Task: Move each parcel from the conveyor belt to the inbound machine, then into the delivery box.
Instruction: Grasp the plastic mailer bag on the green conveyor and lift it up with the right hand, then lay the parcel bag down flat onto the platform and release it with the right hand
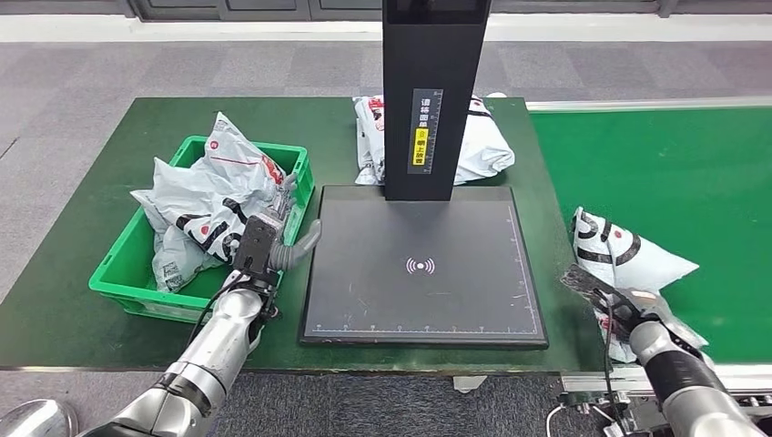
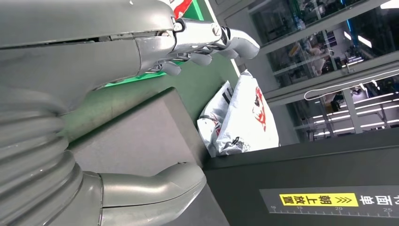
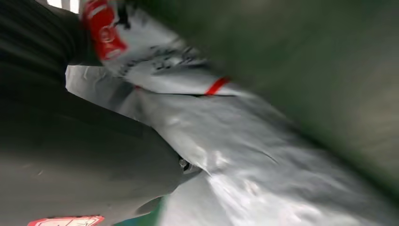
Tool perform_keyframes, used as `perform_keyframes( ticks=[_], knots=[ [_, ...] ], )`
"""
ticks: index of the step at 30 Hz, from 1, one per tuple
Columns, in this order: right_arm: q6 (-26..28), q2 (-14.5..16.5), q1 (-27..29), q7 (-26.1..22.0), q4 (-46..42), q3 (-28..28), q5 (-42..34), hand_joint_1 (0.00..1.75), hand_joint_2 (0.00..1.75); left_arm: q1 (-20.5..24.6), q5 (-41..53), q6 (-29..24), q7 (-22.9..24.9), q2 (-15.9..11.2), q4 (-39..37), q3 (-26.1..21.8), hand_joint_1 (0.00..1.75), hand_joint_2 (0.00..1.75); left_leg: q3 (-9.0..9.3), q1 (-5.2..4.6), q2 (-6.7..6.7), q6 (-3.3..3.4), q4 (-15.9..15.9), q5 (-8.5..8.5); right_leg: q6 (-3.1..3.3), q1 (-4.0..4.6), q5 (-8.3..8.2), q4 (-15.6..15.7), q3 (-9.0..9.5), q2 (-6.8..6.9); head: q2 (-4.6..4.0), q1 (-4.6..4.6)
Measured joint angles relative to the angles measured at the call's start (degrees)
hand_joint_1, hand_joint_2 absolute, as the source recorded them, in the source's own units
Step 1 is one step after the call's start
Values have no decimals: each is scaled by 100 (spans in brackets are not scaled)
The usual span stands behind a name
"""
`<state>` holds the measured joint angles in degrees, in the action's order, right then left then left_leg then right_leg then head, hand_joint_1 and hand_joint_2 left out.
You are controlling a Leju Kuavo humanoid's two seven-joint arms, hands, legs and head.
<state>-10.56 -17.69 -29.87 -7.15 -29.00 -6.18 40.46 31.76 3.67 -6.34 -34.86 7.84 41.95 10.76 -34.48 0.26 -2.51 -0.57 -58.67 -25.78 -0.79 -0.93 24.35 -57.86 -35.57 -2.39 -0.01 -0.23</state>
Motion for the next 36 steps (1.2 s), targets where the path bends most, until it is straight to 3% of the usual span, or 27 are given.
perform_keyframes(
  ticks=[9, 13, 17, 27, 36],
  knots=[
    [749, 220, 131, -179, -516, -383, -930, 175, 175, -189, 24, -44, 91, -54, 313, -49, 0, 175, -13, 17, 62, -37, 4, -23, 23, 12, -13, 0, -5, -73, -1, 2],
    [1039, 290, 310, -474, -1077, -372, -1621, 175, 175, -192, 59, -43, 83, -60, 344, -49, 0, 175, -20, 33, 147, -62, 14, -49, 50, 22, -26, -2, -19, -163, -1, 2],
    [1123, 578, 492, -735, -1865, -373, -2228, 175, 175, -159, 73, -48, 80, -37, 355, -49, 0, 175, 11, 44, 240, -76, 33, -58, 79, 30, -40, -2, -43, -252, -1, 1],
    [1017, 1179, 573, -846, -3322, -847, -2641, 175, 175, -101, 80, -16, 40, 51, 353, -49, 0, 175, 38, 52, 125, -123, 59, -4, 103, 39, -30, -12, -53, -133, 0, 0],
    [973, 1369, 506, -973, -3788, -1394, -2716, 175, 175, -28, 94, 22, -17, 97, 279, -49, 0, 175, 9, 40, 64, -101, 52, 9, 98, 30, -22, -11, -51, -65, 0, 1]
  ],
)
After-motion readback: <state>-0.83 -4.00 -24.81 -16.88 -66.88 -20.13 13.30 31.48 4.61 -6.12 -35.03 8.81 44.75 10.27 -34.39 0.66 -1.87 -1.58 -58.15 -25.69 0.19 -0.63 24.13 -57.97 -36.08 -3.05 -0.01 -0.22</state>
